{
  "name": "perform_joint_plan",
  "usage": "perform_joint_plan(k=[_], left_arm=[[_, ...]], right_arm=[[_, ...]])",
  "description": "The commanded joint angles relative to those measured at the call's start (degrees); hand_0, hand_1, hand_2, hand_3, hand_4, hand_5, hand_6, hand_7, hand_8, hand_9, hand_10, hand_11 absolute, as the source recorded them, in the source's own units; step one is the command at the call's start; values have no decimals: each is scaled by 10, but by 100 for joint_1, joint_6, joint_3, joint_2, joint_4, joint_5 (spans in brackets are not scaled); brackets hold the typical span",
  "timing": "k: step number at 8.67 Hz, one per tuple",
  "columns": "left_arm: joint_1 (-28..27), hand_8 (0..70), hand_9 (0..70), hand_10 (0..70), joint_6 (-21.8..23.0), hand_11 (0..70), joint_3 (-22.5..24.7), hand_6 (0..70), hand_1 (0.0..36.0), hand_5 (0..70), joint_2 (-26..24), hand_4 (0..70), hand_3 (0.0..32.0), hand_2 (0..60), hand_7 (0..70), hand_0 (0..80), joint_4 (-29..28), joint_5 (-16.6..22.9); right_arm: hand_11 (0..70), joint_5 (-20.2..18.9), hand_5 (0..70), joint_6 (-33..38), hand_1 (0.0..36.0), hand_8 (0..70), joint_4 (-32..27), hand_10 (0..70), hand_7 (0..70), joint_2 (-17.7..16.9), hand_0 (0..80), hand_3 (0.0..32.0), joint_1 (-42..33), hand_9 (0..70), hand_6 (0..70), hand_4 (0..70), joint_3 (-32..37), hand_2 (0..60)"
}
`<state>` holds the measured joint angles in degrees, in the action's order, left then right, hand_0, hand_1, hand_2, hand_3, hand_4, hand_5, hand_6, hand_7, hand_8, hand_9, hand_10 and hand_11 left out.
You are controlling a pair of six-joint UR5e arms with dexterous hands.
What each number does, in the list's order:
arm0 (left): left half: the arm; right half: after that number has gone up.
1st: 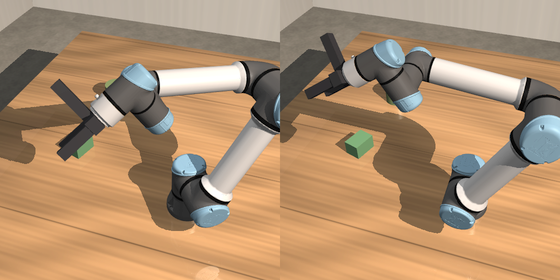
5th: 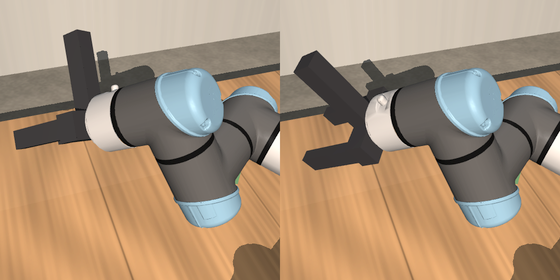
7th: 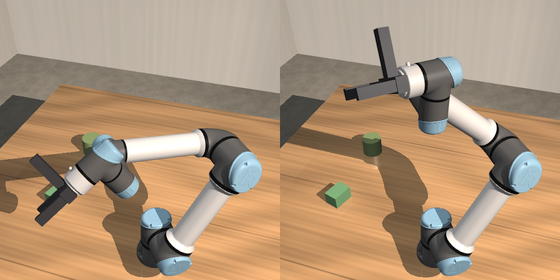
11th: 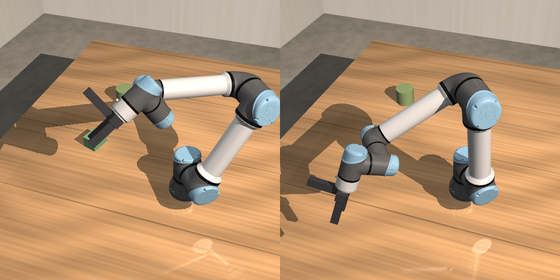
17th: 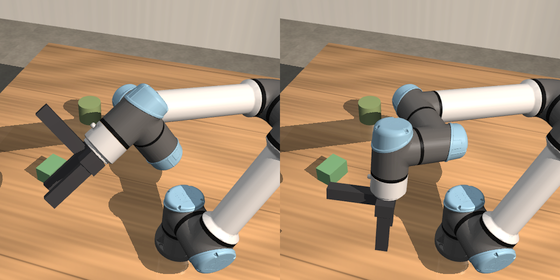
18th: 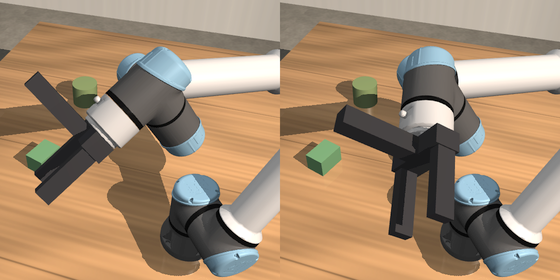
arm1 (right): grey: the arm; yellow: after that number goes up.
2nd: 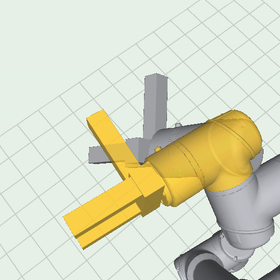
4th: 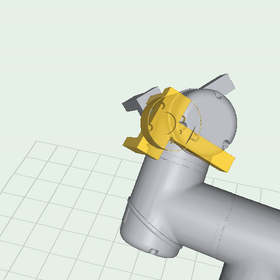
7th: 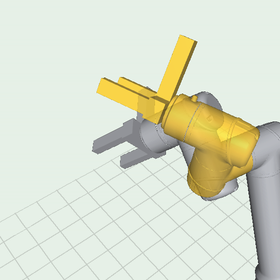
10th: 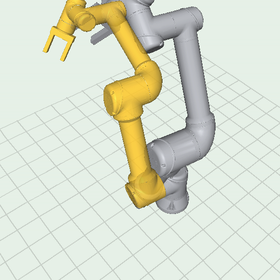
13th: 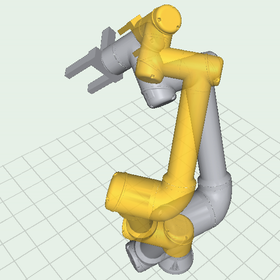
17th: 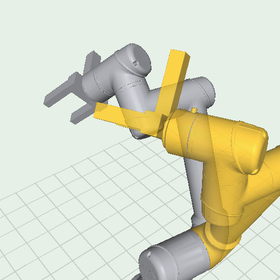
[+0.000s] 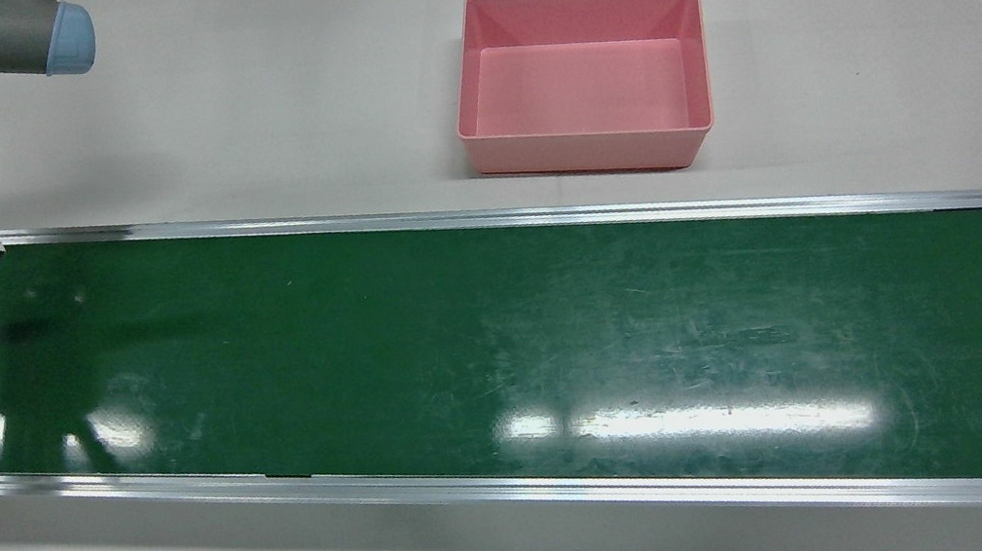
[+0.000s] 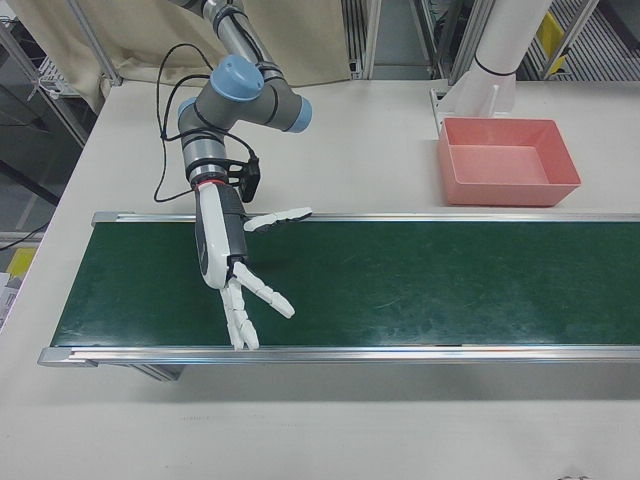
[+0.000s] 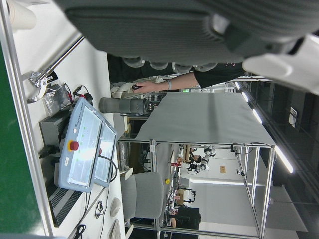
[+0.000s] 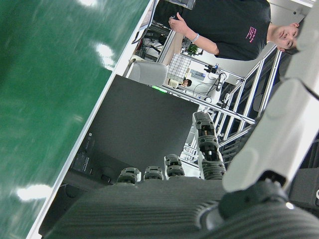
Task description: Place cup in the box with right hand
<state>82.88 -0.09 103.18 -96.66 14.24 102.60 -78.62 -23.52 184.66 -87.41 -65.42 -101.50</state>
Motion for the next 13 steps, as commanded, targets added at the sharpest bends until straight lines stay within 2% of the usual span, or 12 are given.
perform_joint_plan(k=[1, 2, 3, 4, 5, 6, 7, 8, 10, 11, 12, 13], left_arm=[[0, 0, 0, 0, 0, 0, 0, 0, 0, 0, -2, 0, 0, 0, 0, 0, 0, 6], [0, 0, 0, 0, 0, 0, 0, 0, 0, 0, -2, 0, 0, 0, 0, 0, 0, 6], [0, 0, 0, 0, 0, 0, 0, 0, 0, 0, 7, 0, 0, 0, 0, 0, 0, -3], [0, 0, 0, 0, 0, 0, 0, 0, 0, 0, -2, 0, 0, 0, 0, 0, 0, -3], [0, 0, 0, 0, 0, 0, 0, 0, 0, 0, 7, 0, 0, 0, 0, 0, 9, 6], [9, 0, 0, 0, 0, 0, 0, 0, 0, 0, -2, 0, 0, 0, 0, 0, 9, 6], [0, 0, 0, 0, 0, 0, 0, 0, 0, 0, -2, 0, 0, 0, 0, 0, 0, -3], [0, 0, 0, 0, 0, 0, 0, 0, 0, 0, 7, 0, 0, 0, 0, 0, 0, 6], [0, 0, 0, 0, 0, 0, 0, 0, 0, 0, -2, 0, 0, 0, 0, 0, 0, -3], [0, 0, 0, 0, 0, 0, 0, 0, 0, 0, 7, 0, 0, 0, 0, 0, 0, 6], [0, 0, 0, 0, 0, 0, 0, 0, 0, 0, 7, 0, 0, 0, 0, 0, 0, 6], [0, 0, 0, 0, 0, 0, 9, 0, 0, 0, 7, 0, 0, 0, 0, 0, 0, 6]], right_arm=[[42, -13, 35, -12, 89, 12, 0, 20, 116, 58, 447, 6, 134, 50, 31, 77, -1, 72], [42, -13, 35, -12, 88, 13, 0, 20, 112, 49, 446, 8, 178, 52, 30, 77, -1, 73], [42, -13, 34, -21, 70, 12, -26, 20, 113, 58, 463, 8, 222, 50, 30, 99, -1, 4], [42, -13, 33, -38, 88, 12, -44, 20, 117, 92, 446, 6, 248, 51, 31, 83, -1, 79], [41, -13, 33, -38, 71, 12, -44, 20, 119, 102, 463, 10, 257, 51, 31, 106, -10, 11], [42, -13, 33, -30, 89, 12, -44, 20, 120, 93, 447, 6, 257, 51, 31, 87, -10, 84], [41, -13, 33, -30, 79, 12, -44, 20, 116, 93, 454, 10, 249, 50, 30, 98, -19, 48], [40, -13, 33, -30, 79, 12, -44, 19, 116, 93, 454, 12, 249, 50, 29, 98, -19, 50], [39, -13, 34, -38, 100, 12, -44, 18, 116, 93, 441, 14, 257, 50, 30, 74, -54, 120], [38, -13, 35, -30, 76, 12, -44, 17, 118, 93, 466, 16, 249, 51, 30, 106, -80, 12], [36, -30, 35, -30, 111, 12, -44, 16, 114, 93, 433, 20, 240, 49, 28, 61, -98, 160], [35, -39, 34, -47, 83, 11, -36, 15, 114, 75, 456, 26, 240, 48, 28, 88, -168, 52]])
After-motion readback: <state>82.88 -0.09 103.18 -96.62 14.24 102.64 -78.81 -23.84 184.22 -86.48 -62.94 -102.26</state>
